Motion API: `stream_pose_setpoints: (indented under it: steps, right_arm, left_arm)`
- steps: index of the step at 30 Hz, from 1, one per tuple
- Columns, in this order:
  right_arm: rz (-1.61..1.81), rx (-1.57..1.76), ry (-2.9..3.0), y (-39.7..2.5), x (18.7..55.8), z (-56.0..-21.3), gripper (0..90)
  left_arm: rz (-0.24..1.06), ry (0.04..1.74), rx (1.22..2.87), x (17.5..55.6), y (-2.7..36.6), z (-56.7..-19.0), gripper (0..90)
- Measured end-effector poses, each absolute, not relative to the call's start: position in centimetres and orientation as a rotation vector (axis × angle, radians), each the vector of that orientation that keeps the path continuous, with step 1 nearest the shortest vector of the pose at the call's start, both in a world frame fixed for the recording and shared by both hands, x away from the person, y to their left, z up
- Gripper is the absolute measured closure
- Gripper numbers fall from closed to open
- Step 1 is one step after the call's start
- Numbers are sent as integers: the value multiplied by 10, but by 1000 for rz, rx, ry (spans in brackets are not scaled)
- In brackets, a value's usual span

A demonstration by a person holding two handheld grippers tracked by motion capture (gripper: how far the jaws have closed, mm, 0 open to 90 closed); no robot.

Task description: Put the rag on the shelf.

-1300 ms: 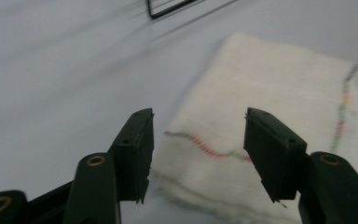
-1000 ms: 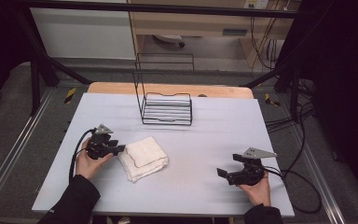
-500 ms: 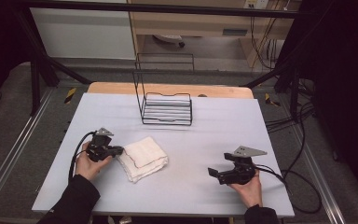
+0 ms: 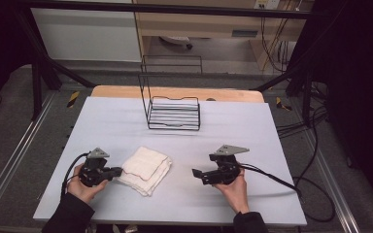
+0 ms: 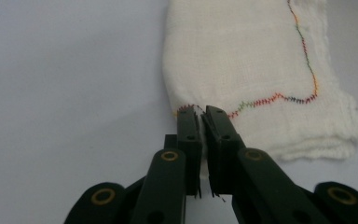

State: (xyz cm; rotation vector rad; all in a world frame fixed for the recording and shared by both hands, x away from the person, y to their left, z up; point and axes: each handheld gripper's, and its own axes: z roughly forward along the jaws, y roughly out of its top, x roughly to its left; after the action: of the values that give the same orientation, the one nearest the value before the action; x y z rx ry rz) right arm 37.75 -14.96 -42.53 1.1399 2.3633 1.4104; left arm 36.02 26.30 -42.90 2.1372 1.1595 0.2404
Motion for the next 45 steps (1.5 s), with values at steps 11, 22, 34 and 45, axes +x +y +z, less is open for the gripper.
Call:
stream_pose_setpoints:
  steps: [11, 22, 34, 45]
  right_arm:
    - [1390, 1158, 2352, -99, 395, -427, 109]
    - [1345, 1146, 2359, -85, 400, -429, 56]
    - [1325, 1111, 2368, -89, 396, -424, 41]
    - [1329, 1100, 2370, -90, 395, -423, 38]
  left_arm:
    - [306, 1125, 2151, 340, 261, -432, 806]
    - [344, 1130, 2062, 386, 264, -414, 362]
    - [390, 1141, 2080, 430, 234, -426, 389]
    - [353, 1131, 2094, 438, 224, -433, 548]
